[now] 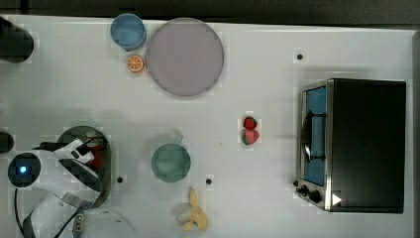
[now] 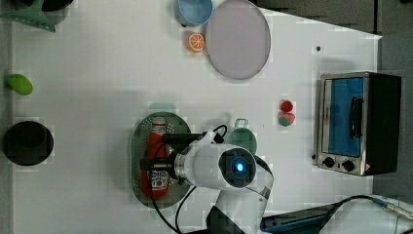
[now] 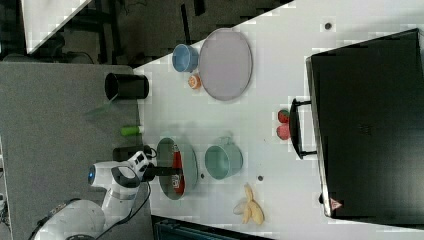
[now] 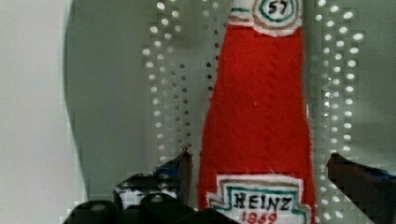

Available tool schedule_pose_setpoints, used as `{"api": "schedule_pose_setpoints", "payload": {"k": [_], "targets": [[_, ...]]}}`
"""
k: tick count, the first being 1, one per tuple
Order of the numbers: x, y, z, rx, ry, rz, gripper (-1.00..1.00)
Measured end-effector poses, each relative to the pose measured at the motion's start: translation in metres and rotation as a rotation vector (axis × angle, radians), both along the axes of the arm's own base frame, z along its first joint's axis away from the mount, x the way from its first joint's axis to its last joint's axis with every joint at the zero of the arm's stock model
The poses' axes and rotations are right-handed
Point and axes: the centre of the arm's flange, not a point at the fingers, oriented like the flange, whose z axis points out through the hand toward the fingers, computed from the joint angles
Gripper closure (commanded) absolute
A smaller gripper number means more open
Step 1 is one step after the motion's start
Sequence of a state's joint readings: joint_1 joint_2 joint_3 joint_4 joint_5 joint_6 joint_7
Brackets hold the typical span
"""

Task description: Pick ketchup from strainer and place it on the table

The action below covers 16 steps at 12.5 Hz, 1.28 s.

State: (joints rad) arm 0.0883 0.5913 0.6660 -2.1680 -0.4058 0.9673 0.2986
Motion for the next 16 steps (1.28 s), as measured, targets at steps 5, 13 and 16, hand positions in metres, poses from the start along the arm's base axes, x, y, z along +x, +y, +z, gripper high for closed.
{"api": "schedule_pose_setpoints", "payload": {"k": [5,13,16], "targets": [[0.002,-0.005,-0.015,-0.016,-0.001,0.007,-0.21],[0.0,0.009,0.078,0.005,0.076,-0.176,-0.21],[0.011,0.028,0.178,0.025,-0.041,-0.162,-0.21]]}}
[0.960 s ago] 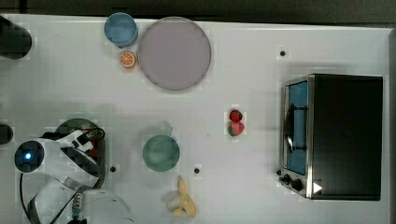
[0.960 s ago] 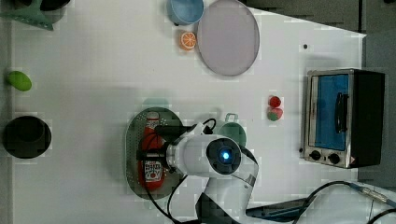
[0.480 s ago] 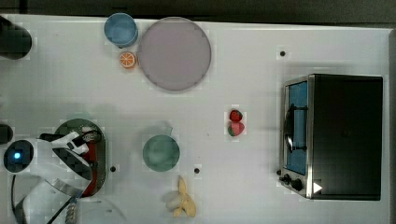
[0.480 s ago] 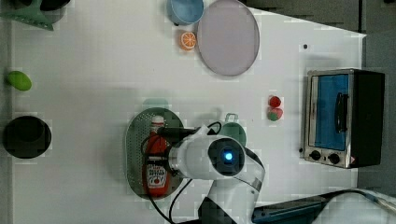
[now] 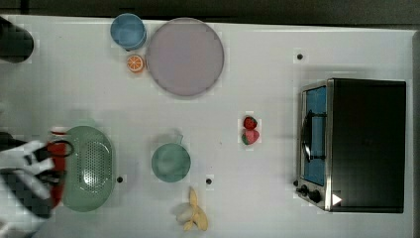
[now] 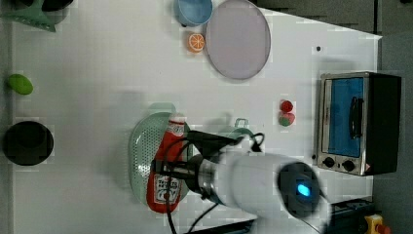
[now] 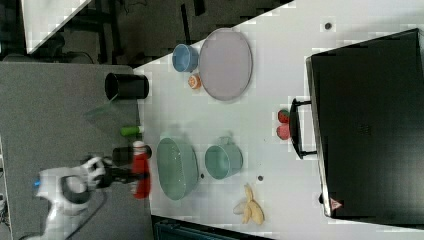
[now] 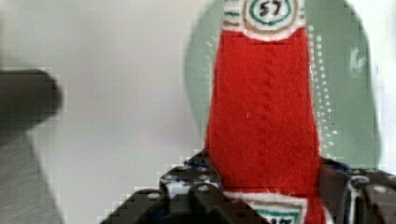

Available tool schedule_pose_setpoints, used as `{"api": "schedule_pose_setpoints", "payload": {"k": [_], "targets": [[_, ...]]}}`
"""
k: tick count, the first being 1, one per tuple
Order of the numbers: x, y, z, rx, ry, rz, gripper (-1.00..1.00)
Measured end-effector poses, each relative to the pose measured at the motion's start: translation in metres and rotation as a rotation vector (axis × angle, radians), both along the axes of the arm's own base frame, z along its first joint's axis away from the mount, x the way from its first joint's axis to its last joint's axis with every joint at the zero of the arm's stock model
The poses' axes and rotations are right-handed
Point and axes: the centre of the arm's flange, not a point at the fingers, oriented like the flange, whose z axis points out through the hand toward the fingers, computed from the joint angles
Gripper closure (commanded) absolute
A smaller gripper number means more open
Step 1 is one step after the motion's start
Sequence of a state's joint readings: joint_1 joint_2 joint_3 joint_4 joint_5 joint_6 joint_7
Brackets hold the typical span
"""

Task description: Pick ketchup from strainer and place it on the table

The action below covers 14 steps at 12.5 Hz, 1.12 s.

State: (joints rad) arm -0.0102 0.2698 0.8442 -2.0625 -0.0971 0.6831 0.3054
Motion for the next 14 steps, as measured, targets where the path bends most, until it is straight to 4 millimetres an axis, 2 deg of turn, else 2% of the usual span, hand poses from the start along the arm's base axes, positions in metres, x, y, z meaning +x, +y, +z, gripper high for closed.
{"api": "schedule_pose_setpoints", "payload": {"k": [1,3,4,6,8,10,14], "targets": [[0.003,0.006,0.033,-0.004,-0.015,0.017,-0.21],[0.005,0.011,0.08,-0.006,0.026,0.039,-0.21],[0.008,0.008,0.094,-0.021,0.042,0.064,-0.21],[0.022,-0.008,0.109,-0.046,0.083,0.099,-0.21],[0.049,-0.036,0.12,-0.038,0.075,0.079,-0.21],[0.084,-0.083,0.128,-0.053,0.043,0.006,-0.21],[0.152,-0.207,0.129,-0.061,0.038,-0.212,-0.21]]}}
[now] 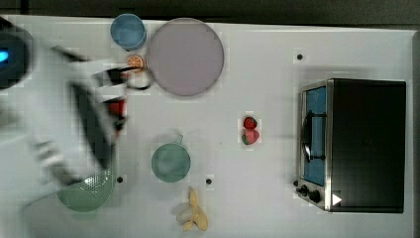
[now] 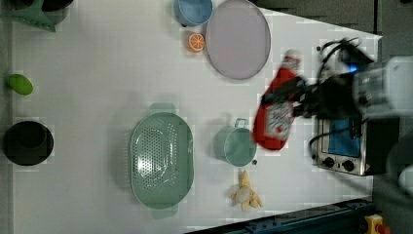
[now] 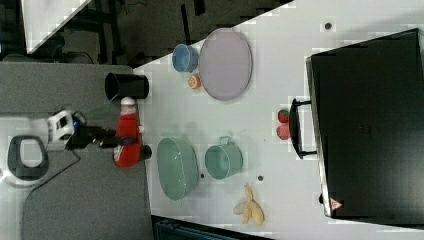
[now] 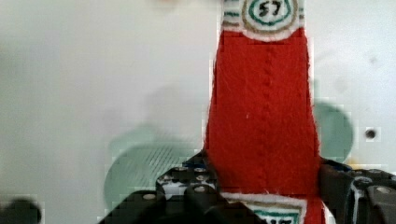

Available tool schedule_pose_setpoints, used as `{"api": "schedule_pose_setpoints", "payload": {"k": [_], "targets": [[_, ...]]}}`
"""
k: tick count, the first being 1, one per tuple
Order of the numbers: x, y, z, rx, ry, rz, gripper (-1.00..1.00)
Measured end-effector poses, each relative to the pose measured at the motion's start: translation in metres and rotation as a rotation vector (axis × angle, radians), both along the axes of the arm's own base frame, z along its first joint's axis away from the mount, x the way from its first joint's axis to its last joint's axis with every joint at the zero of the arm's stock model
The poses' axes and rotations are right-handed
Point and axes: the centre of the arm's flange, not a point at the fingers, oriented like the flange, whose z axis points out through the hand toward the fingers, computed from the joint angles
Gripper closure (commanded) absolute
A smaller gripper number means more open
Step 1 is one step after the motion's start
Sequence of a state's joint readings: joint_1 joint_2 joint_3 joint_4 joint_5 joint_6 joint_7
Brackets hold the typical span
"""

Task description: Pick ketchup from strainer and place it on the table

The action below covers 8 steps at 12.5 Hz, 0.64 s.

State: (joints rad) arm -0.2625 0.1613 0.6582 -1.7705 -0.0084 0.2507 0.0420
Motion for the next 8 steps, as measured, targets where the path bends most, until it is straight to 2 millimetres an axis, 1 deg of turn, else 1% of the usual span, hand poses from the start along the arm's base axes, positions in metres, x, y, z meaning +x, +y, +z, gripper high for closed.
{"api": "schedule_pose_setpoints", "payload": {"k": [3,5,6,7,8], "targets": [[0.026,-0.101,-0.008,-0.019,0.023,-0.156,-0.21],[0.033,-0.163,-0.014,-0.026,0.026,-0.209,-0.21],[0.033,-0.19,-0.021,-0.034,0.034,-0.224,-0.21],[0.031,-0.212,-0.03,-0.042,0.046,-0.231,-0.21],[0.028,-0.23,-0.039,-0.046,0.053,-0.233,-0.21]]}}
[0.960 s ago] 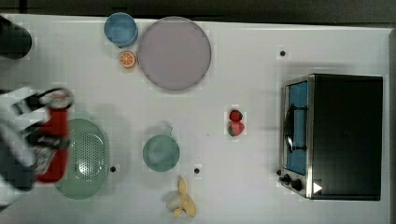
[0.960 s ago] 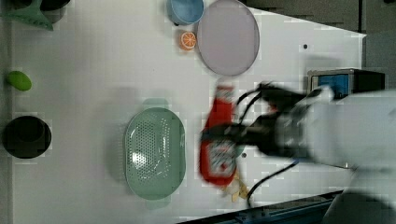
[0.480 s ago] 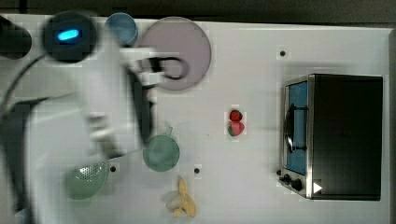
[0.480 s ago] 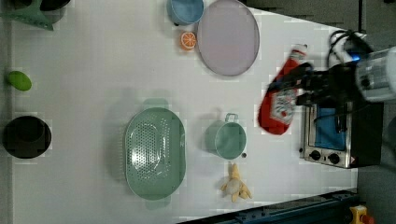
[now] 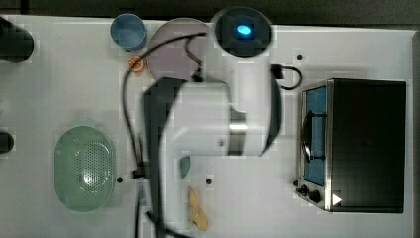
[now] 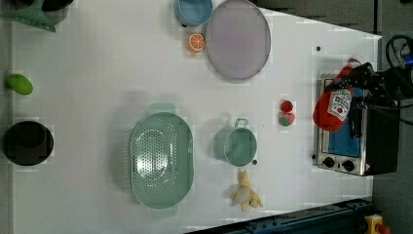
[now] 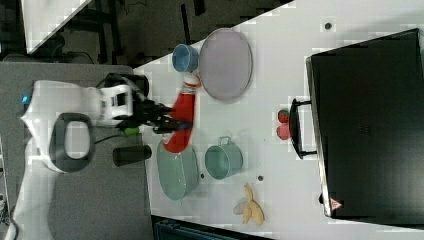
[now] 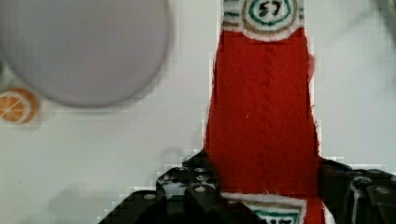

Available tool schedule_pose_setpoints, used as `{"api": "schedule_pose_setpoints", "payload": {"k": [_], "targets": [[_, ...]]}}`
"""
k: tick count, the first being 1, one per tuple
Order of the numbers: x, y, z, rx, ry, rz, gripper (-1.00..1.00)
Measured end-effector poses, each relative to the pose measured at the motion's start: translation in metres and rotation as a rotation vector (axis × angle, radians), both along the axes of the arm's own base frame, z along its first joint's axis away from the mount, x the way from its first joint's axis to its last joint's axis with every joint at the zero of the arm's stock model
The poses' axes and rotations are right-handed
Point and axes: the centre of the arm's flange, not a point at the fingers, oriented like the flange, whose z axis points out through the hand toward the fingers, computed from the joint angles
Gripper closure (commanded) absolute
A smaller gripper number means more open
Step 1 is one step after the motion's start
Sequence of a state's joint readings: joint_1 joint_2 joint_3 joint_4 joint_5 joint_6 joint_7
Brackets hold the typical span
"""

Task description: Pick ketchup from strainer and place it on the table

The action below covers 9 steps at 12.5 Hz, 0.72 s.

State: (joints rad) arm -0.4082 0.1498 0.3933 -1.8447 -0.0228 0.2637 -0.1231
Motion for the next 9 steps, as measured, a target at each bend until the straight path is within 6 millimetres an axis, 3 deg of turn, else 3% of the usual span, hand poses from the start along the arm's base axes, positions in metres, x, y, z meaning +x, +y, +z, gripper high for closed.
{"api": "schedule_pose_setpoints", "payload": {"k": [2,5,9], "targets": [[-0.009,-0.025,-0.027,0.016,-0.001,-0.024,-0.21],[-0.034,-0.042,-0.086,0.011,0.022,-0.038,-0.21],[-0.06,-0.032,-0.165,0.027,-0.001,-0.007,-0.21]]}}
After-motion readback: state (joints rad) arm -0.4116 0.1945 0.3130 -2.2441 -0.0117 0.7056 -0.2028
